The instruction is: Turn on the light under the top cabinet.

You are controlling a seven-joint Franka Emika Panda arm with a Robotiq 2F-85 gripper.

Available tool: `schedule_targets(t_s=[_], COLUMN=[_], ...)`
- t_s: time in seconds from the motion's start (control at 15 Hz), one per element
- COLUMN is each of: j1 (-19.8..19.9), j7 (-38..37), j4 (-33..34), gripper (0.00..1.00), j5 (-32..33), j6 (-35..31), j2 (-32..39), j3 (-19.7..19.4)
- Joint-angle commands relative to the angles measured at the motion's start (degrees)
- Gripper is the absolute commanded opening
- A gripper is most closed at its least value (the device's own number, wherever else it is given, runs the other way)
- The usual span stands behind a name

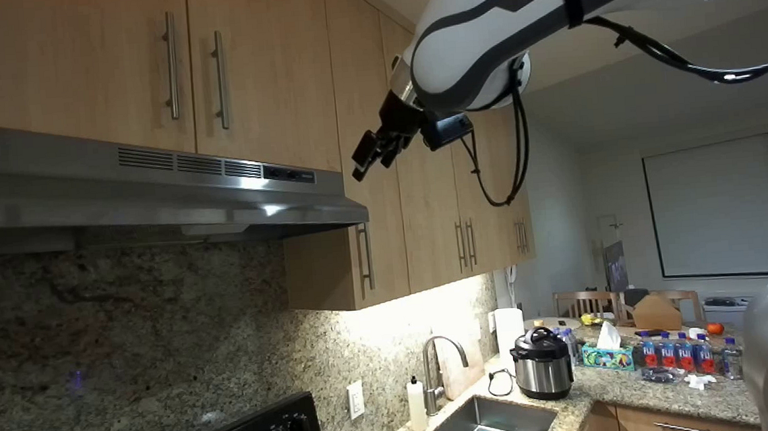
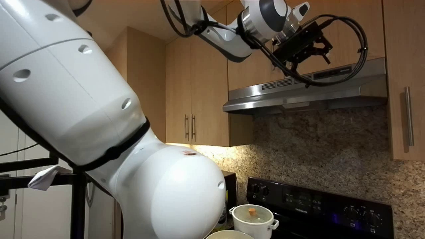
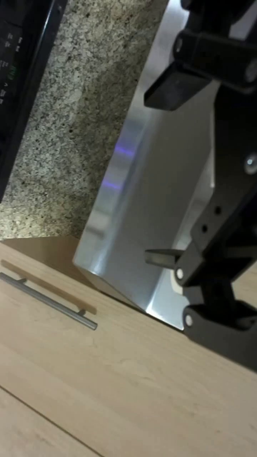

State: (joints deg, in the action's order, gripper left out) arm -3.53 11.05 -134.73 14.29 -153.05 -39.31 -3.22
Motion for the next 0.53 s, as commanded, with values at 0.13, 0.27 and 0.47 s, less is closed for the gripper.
schedule_targets(t_s=[0.13, 0.27, 0.47], j1=[-0.9, -0.94, -0.79], j7=[0.9, 0.84, 0.83], j4=[3.66, 4.52, 4.51], gripper=[1.0, 1.0, 1.0], j5=[-1.38, -1.41, -1.4], j6=[-1.38, -1.4, -1.37], j2=[3.58, 4.77, 4.5], j3=[0.96, 1.23, 1.16])
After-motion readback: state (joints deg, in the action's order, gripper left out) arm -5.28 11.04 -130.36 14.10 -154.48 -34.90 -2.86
